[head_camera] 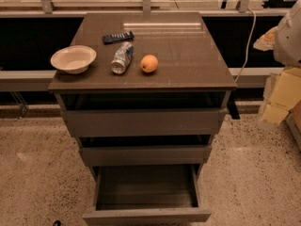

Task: Place orange into bottom drawer

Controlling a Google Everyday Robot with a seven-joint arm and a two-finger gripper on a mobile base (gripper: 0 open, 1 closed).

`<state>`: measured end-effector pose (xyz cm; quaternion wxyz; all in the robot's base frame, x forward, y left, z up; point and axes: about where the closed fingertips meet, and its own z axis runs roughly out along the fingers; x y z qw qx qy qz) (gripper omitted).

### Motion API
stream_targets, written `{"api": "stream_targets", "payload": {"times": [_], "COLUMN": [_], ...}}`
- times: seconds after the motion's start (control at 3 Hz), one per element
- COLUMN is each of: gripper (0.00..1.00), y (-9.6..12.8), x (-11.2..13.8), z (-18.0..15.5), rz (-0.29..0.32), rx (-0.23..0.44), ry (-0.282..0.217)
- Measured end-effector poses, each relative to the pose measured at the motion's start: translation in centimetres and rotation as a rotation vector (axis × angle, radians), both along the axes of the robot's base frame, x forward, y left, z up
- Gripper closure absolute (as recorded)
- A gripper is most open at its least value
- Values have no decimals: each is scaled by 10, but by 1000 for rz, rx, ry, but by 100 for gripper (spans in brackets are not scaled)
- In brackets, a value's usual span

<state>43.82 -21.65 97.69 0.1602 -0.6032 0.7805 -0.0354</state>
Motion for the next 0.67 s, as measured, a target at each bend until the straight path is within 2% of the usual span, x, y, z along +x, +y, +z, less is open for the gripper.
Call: {"api": "stream_targets", "payload": {"times": [0.33,0.67], "gripper": [0,0], "y": [1,27], "x": [1,44], "z": [0,-5], "rz": [1,55], "rx": [3,49], "ry": [-5,-35]}}
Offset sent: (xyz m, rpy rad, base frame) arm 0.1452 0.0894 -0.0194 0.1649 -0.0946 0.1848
